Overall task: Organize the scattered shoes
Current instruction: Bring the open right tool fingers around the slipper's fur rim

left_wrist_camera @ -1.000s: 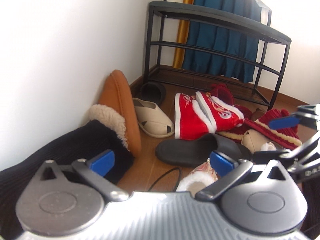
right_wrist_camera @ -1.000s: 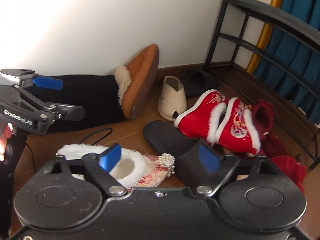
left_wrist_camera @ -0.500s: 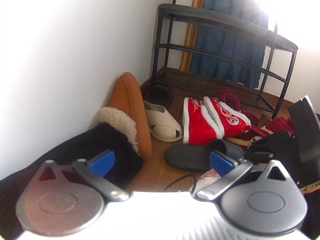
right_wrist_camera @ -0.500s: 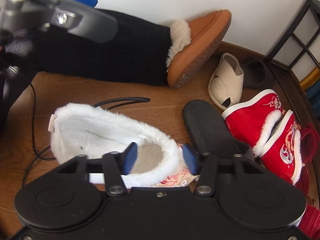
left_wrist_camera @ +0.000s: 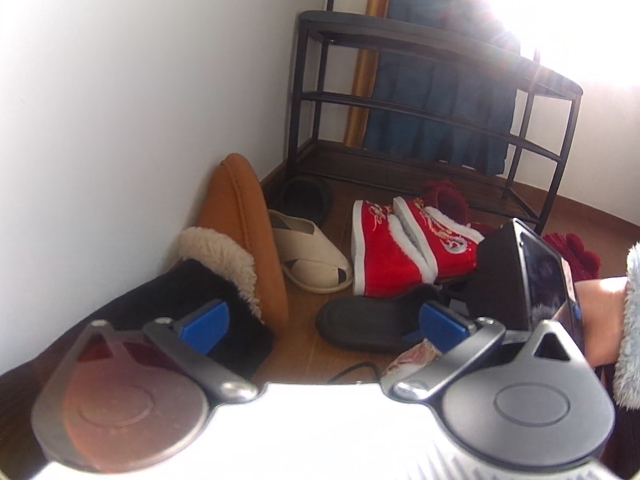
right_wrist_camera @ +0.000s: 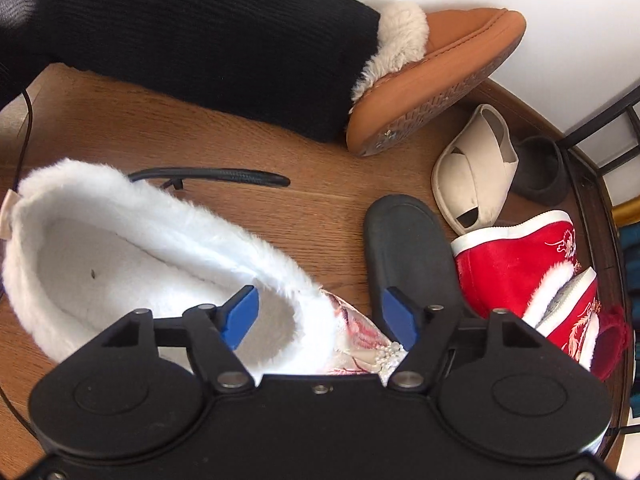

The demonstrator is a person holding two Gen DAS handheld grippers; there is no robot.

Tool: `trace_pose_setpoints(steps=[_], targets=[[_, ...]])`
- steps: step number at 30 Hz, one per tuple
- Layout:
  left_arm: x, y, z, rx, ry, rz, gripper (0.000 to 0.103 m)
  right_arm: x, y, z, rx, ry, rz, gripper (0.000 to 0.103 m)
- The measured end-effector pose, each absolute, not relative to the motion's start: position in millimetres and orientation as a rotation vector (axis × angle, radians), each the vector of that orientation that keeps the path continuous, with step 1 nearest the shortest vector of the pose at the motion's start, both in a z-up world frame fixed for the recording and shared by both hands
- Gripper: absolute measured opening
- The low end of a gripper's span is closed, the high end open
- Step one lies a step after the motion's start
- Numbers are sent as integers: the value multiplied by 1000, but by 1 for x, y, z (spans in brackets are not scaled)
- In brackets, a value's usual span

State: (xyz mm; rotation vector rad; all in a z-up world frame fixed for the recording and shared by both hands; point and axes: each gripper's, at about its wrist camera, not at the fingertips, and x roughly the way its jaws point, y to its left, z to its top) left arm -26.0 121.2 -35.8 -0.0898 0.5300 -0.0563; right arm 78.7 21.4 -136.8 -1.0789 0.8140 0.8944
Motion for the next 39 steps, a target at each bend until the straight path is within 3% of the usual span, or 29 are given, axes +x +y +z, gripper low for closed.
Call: trace_pose_setpoints(steps=[3,10,13,28,39], targets=[[-24,121,-37,-91,536,-56,102,85,26,-148,-1119,832,886,60],[-19,120,-42,-80,565,-41,102,90,27,-164,-1152,858,851,38],[-17,120,-43,-78,574,-39,102,96,25,-160,-1105,887,828,35],[-19,125,-39,-86,558,-21,102,114,16,-146,-799,1164,528,31],[-25,140,-25,-144,499,3,102,112,-50,-134,-100,1380,209,36]])
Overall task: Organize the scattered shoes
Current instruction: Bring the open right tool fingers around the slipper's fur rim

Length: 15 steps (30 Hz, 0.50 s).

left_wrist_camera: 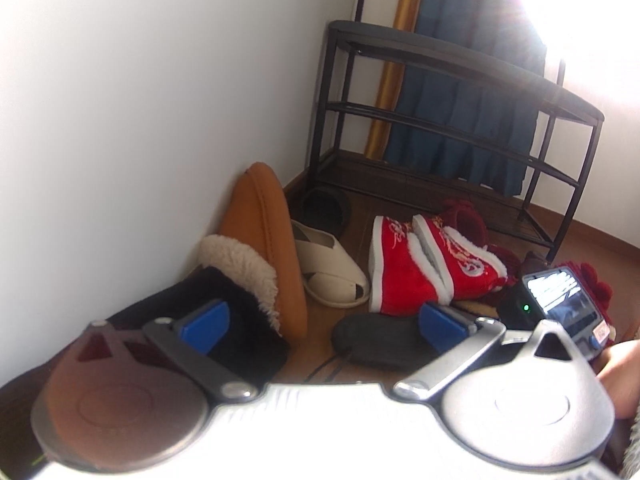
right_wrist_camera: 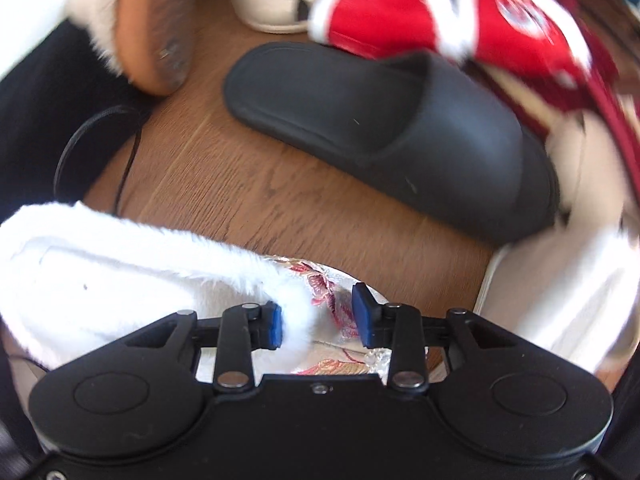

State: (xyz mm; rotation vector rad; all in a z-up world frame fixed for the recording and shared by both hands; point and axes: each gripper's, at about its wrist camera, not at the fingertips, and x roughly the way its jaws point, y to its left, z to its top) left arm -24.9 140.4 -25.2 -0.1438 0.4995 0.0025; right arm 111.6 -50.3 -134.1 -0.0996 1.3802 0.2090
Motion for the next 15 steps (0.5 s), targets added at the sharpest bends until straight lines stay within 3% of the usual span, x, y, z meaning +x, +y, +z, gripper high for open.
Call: trace_pose_setpoints(steps=[8,11,13,15], targets=[[-30,133,-22,-116,465,-26,102,91,-67,-131,67,1401,145,44],[-32,130,-21,-103,453,-30,102,90,-69,-127,97,1393,158,53],[-32,130,-21,-100,453,-30,102,89,-68,-120,104,1372,191,72],[-32,130,-21,-102,456,-29,102,88,-65,-111,74,1341,223,82]])
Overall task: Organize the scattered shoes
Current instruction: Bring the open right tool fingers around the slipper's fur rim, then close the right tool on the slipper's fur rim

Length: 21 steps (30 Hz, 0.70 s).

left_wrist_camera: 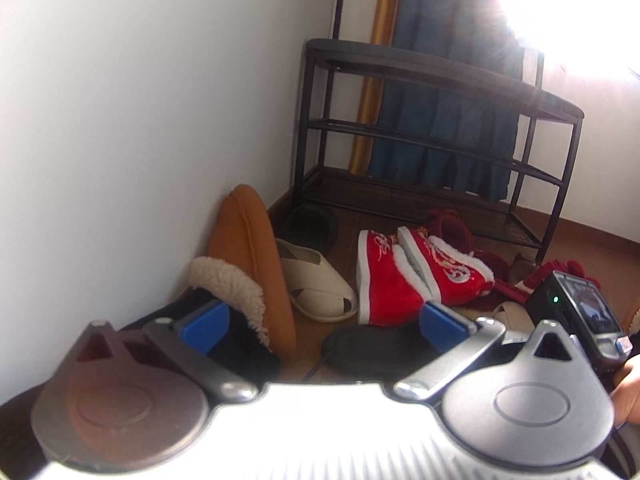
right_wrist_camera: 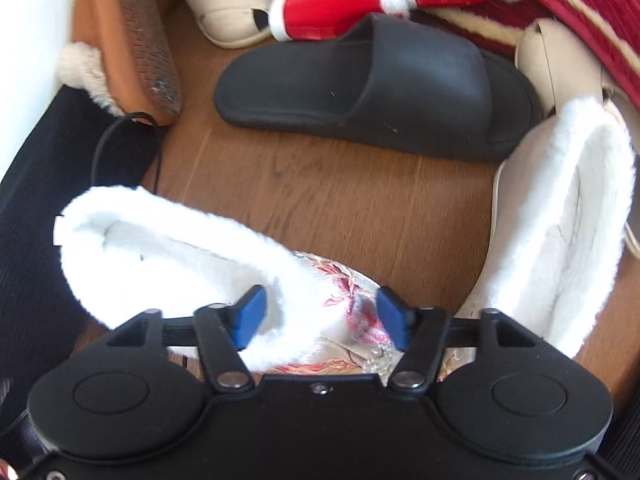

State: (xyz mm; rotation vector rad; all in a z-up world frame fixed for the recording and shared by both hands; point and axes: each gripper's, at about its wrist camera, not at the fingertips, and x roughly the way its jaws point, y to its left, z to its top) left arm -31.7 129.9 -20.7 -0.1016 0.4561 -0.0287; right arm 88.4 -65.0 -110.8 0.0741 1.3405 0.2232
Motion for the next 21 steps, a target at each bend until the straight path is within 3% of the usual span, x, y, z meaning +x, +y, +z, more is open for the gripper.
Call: trace_pose_setpoints(steps=[2,6,11,16,21], targets=[[-31,130,-21,-101,459,-28,102,90,-61,-101,23,1297,265,89],[-31,131,-21,-104,464,-24,102,92,-53,-85,-145,1183,344,93],[-29,142,-22,-140,483,4,102,92,-29,-94,-475,1079,488,93],[-28,149,-23,-160,490,24,102,92,-6,-118,-638,1062,568,83],[-28,148,-24,-152,493,26,102,95,12,-141,-755,1093,605,59]])
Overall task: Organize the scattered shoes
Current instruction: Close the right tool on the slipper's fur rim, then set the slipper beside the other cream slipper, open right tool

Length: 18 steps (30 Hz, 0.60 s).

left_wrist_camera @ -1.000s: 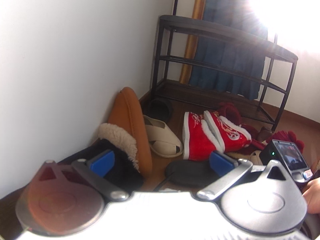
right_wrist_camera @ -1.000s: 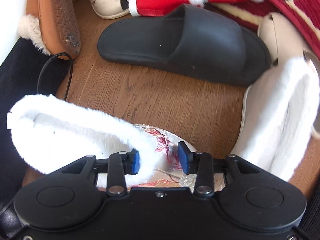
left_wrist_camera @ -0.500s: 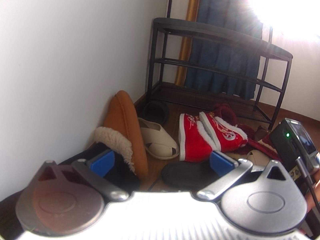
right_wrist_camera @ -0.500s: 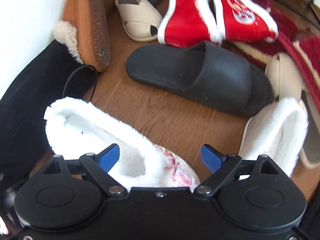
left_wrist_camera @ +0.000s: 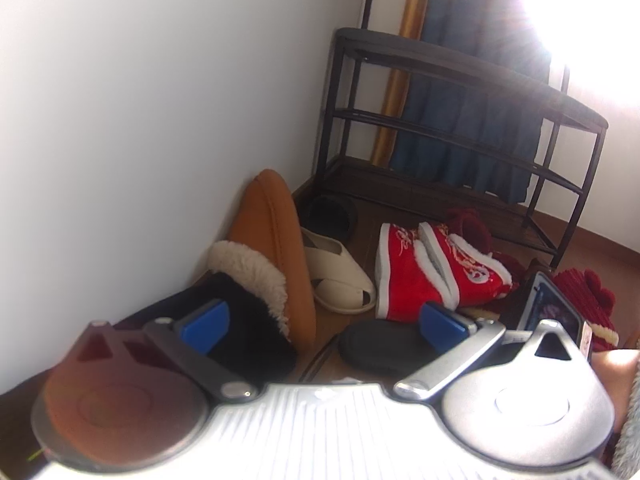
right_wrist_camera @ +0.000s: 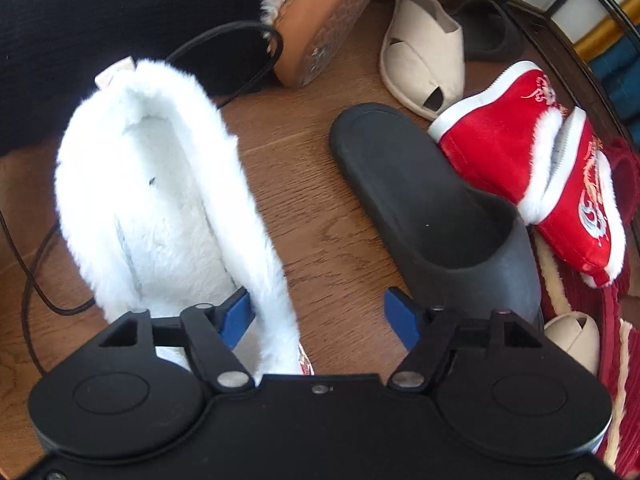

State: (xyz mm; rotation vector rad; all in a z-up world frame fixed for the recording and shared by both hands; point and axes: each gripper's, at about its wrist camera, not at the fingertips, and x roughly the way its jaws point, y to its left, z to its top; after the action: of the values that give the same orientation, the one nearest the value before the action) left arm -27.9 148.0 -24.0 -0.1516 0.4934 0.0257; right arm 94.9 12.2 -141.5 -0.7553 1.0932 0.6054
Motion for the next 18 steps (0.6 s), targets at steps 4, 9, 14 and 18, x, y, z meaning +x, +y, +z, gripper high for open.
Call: trace_pose_setpoints(steps=[4,9,14,18], targets=[[-26,151,-25,-172,497,34,102,98,9,-139,-636,1172,638,12],[-28,153,-24,-180,487,34,102,105,-20,-137,-285,1274,512,12],[-28,151,-22,-188,479,25,102,94,-65,-139,69,1321,299,12],[-32,148,-20,-185,466,10,102,68,-105,-141,350,1272,113,12]])
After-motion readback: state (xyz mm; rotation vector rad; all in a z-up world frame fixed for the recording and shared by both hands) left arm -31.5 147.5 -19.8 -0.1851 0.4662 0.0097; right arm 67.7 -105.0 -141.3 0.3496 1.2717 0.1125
